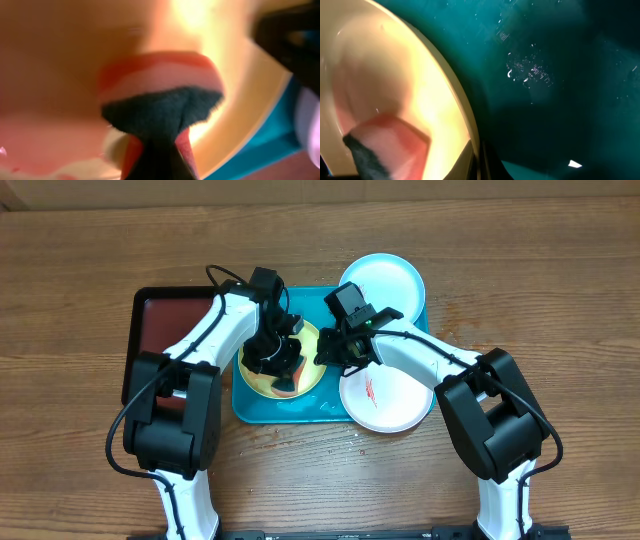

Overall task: Clean dirty plates on tray and stack at the side
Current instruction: 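Scrub the yellow plate with the sponge in the left gripper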

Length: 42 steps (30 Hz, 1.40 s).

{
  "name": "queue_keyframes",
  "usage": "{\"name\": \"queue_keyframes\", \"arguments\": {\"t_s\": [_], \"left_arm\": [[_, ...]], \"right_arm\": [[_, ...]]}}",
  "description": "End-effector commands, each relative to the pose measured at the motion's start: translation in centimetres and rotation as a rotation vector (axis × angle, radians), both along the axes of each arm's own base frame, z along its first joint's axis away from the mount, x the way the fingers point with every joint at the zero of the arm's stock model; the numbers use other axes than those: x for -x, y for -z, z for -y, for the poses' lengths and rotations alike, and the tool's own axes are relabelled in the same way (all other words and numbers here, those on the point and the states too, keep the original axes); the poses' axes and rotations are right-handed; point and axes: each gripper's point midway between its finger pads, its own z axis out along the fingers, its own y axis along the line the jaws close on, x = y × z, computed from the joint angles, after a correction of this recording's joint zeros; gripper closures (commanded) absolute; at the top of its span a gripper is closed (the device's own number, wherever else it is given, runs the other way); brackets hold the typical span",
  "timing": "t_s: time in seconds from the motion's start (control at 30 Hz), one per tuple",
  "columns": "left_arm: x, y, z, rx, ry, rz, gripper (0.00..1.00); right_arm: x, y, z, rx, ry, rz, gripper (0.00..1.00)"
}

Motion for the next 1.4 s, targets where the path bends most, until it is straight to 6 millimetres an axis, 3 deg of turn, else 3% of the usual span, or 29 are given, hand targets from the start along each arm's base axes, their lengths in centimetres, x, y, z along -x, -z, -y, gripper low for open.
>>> {"name": "queue_keyframes", "arguments": {"t_s": [0.0,0.1,0.2,0.4,0.5,0.67,0.97,1.13,1.37], "left_arm": [[-1.5,1.0,-5.7,-0.312,-0.155,0.065,0.96],[-3.3,0.7,-8.1,-0.453,-0.243,0.162,0.96],[-5.2,0.4,-8.8,-0.493,-0.293,0.247,0.96],[-8.3,0.3,-6.8,-0.380,-0.319,0.356,0.96],[-8.7,0.4,-4.6,-0.276,-0.186,0.368,0.96],[-6.2,0.3,0.1,-0.051,0.150,0.297,0.96],[-0.4,-1.0,3.7,0.237,0.332,0.113,0.96],[-1.3,-0.8,3.5,0.212,0.276,0.131,0.96],[-7.2,0.1,-1.9,-0.120,-0.021,0.299,0.96]], "right_arm": [[-0.2,0.4,0.7,0.023,0.020,-0.004,0.96],[-0.2,0.4,0.7,0.024,0.019,-0.004,0.96],[-0.1,0.5,0.8,0.026,0.019,-0.008,0.96],[0.1,0.7,0.9,0.030,0.019,-0.014,0.96],[0.1,0.7,0.9,0.031,0.016,-0.014,0.96],[0.1,0.7,0.9,0.031,0.015,-0.012,0.96],[0.0,0.7,1.0,0.040,0.019,-0.009,0.96],[0.3,0.8,1.1,0.044,0.018,-0.019,0.96],[0.6,1.0,1.3,0.052,0.018,-0.032,0.96]]}}
